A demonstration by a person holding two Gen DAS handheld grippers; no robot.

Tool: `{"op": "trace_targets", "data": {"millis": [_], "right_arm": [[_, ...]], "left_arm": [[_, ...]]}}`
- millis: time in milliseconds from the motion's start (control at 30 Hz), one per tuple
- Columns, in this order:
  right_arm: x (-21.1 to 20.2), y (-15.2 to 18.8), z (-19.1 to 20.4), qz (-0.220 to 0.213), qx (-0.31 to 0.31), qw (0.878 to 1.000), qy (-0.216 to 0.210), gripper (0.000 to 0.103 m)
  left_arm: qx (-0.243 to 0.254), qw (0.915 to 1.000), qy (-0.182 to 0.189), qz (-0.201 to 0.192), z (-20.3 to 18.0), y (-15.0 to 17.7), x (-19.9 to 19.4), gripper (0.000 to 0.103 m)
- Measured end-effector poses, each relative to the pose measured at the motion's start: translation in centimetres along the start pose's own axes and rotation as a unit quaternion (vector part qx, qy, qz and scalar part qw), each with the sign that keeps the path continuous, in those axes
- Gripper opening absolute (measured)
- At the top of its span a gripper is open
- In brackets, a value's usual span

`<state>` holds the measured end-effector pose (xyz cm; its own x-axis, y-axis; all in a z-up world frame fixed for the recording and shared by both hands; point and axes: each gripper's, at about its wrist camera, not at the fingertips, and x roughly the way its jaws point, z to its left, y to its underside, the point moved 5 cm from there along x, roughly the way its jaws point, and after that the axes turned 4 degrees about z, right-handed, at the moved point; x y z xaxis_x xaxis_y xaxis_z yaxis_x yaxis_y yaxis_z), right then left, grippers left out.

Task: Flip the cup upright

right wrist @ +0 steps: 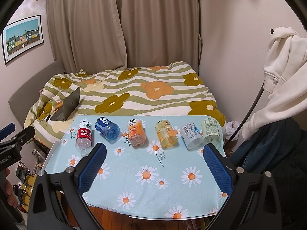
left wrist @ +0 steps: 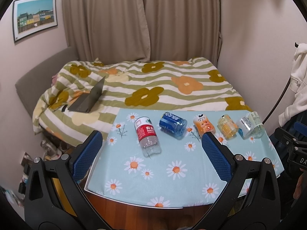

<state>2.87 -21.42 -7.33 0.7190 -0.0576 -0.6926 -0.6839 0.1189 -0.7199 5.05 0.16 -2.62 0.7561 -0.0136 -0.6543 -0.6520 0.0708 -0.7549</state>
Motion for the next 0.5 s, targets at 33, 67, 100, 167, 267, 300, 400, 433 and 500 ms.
{"op": "trace_targets", "data": {"millis": [33,67,100,167,267,300,400,433,500], "right_arm": [[0.01,-0.01,0.0,0.0,0.0,1.0,0.0,0.101],[0.0,-0.01,0.0,0.0,0.0,1.0,0.0,0.101],[0.0,-0.02,0.0,0.0,0.0,1.0,0.0,0.101],[0.0,-0.03,0.0,0.0,0.0,1.0,0.0,0.101],[-0.01,-0.05,0.01,-0.001,0.0,1.0,-0.001,0.101],[0.03,-0.07,0.0,-0.001,0.0,1.0,-0.001,0.101],[-0.02,-0.05,0.03,-0.001,0.0,1.0,0.0,0.101],[0.01,-0.06,0.02,-0.001,0.001,1.0,-0.001,0.101],[0.01,-0.05,0.08,-0.001,0.0,1.0,-0.001,0.101]], "left_arm": [[0.0,1.0,0.0,0.0,0.0,0.0,0.0,0.103],[0.0,1.0,0.0,0.0,-0.01,-0.02,0.02,0.103],[0.0,1.0,0.0,0.0,-0.01,-0.02,0.01,0.103],[0.0,1.0,0.0,0.0,-0.02,-0.03,0.02,0.103],[0.0,1.0,0.0,0.0,-0.02,-0.05,0.02,0.103],[0.001,1.0,0.0,0.0,-0.03,-0.07,0.04,0.103],[0.0,1.0,0.0,0.0,0.02,-0.11,0.11,0.103],[0.0,1.0,0.0,0.0,0.03,-0.09,0.07,0.103],[0.0,1.0,0.0,0.0,0.02,-0.1,0.08,0.103]]}}
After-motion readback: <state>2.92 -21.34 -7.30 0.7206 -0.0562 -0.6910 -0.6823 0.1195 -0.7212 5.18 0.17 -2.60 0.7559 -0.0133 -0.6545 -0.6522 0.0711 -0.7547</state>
